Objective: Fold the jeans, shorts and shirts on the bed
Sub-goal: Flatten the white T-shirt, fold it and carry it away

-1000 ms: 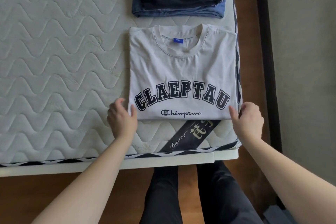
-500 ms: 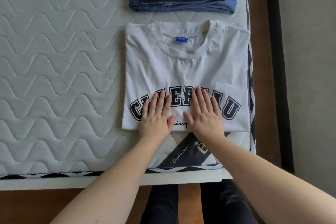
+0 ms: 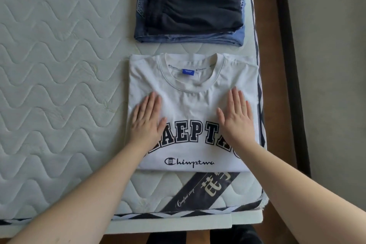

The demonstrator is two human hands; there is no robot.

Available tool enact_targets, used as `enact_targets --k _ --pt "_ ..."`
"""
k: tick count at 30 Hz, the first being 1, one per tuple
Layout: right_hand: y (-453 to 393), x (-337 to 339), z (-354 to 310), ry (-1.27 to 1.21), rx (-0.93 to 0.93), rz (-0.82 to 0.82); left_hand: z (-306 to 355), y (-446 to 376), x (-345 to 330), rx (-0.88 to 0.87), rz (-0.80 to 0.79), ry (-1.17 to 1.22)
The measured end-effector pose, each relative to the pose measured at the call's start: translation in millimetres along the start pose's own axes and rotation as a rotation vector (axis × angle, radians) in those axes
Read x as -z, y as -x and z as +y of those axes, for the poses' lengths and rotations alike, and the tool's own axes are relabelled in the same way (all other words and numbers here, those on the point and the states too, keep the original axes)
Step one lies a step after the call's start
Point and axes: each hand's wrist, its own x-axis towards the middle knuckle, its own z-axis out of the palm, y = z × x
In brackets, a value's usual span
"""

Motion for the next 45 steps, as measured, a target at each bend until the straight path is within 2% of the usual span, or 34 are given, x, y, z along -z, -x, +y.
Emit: enact_targets --k 4,9,20,27,30,32,37,41,45 --pt "-51 1 -2 0.059 0.028 0.013 4 -63 9 0.067 0.027 -0.003" --pt "-88 7 26 0.016 0.050 -0.009 -27 -105 10 0.095 0.019 -0.004" --pt "-91 -1 27 0.070 0.038 0.035 -34 -112 -6 0.126 0.115 0.022" --pt "-94 -6 29 0.096 0.025 0.039 -38 -117 -6 0.169 0.016 -0.032" --pt "-95 5 27 0.096 0.027 -0.043 -32 -116 4 0.189 -0.026 -0.059" --pt "-89 17 23 0.084 0.014 -0.089 -21 -104 15 0.190 0.018 -0.042" --pt "9 2 -20 -0.011 0.086 0.043 41 -13 3 0.052 0.158 0.119" --pt "91 -37 -30 0.010 0.112 0.035 76 70 -35 0.052 0.101 0.035" --pt "124 -49 -8 0.067 0.118 -0.019 63 113 -50 0.123 0.002 -0.059"
